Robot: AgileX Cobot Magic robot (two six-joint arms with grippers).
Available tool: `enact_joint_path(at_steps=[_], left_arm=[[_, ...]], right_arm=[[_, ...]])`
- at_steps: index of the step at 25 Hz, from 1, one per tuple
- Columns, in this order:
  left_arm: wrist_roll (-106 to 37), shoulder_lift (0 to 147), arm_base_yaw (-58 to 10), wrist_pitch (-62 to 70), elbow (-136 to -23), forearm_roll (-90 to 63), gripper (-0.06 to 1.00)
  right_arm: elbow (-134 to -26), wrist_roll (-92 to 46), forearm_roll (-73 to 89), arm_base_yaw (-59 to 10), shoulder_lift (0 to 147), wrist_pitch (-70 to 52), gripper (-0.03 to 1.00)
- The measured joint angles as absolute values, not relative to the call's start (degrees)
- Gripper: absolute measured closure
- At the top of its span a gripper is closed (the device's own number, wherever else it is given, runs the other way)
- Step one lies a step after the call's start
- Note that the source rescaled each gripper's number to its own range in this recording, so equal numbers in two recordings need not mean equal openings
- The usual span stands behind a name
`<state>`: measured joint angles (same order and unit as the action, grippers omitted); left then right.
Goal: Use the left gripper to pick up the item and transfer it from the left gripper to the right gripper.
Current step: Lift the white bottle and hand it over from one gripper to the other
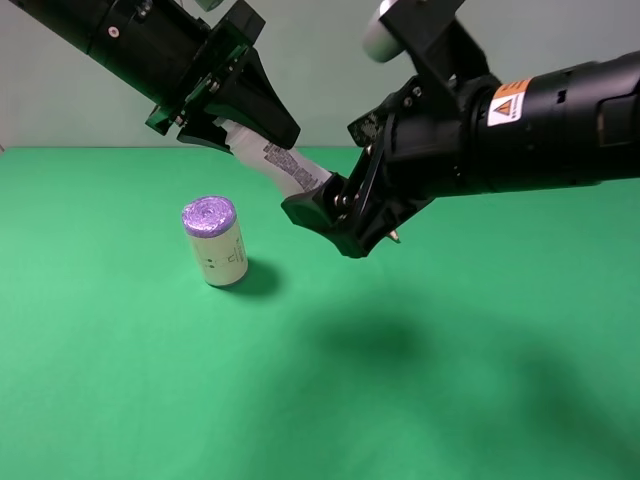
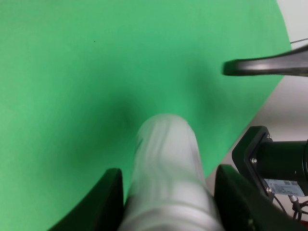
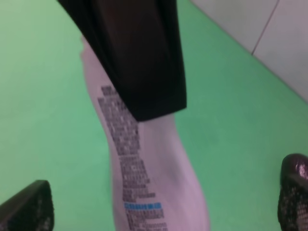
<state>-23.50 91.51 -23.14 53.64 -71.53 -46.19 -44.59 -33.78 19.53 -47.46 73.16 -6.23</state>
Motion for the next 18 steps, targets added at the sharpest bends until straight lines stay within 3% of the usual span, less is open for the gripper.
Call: enact_joint_path(at_steps=[18], left_arm=[[-23.45,91.51,-23.14,53.64,-71.53,-46.24,0.94]], right_arm=[[-44.59,-33.78,19.41,-47.46,82.16,0.00,-0.03]])
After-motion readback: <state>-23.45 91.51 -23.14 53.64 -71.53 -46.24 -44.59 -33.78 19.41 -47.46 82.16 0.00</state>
